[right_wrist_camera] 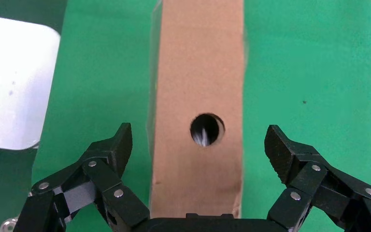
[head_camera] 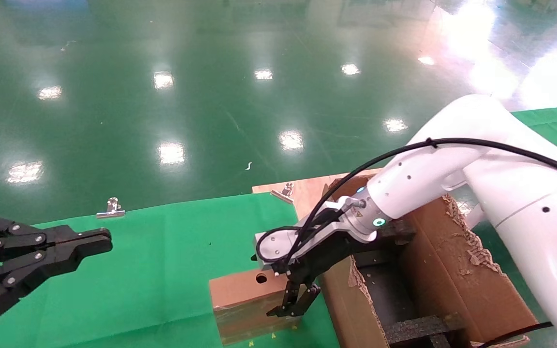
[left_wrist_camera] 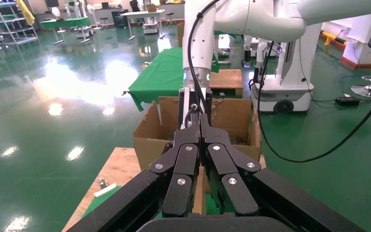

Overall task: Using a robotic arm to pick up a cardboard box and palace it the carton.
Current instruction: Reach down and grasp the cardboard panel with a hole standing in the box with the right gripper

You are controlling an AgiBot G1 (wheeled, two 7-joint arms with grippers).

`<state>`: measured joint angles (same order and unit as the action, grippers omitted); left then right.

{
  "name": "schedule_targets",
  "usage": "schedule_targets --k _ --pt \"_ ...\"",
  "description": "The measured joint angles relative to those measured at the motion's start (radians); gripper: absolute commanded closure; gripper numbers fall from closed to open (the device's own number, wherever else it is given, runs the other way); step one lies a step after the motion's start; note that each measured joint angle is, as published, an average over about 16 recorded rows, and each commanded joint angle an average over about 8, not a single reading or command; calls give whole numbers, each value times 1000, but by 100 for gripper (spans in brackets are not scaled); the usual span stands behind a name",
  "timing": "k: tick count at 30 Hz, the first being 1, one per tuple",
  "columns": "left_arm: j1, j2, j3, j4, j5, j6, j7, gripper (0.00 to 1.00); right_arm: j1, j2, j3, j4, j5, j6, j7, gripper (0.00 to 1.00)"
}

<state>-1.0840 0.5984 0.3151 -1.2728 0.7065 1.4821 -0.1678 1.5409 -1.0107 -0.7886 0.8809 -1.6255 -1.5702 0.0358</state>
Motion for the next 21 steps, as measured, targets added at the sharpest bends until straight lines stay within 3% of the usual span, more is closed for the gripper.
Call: schedule_targets --k 1,2,4,5,21 --pt "0 0 0 0 0 0 0 5 4 -4 -5 -5 -3 0 -4 58" --pt "0 0 0 0 0 0 0 0 7 -7 -9 -9 -4 -1 -7 70" --pt "0 0 0 0 0 0 0 0 11 -11 -15 -15 -7 -1 -12 95" --pt "0 0 0 0 0 0 0 0 13 -13 -17 -17 -7 -2 -14 100" --pt "0 0 0 0 0 0 0 0 10 -11 -16 -13 -4 -2 -14 100"
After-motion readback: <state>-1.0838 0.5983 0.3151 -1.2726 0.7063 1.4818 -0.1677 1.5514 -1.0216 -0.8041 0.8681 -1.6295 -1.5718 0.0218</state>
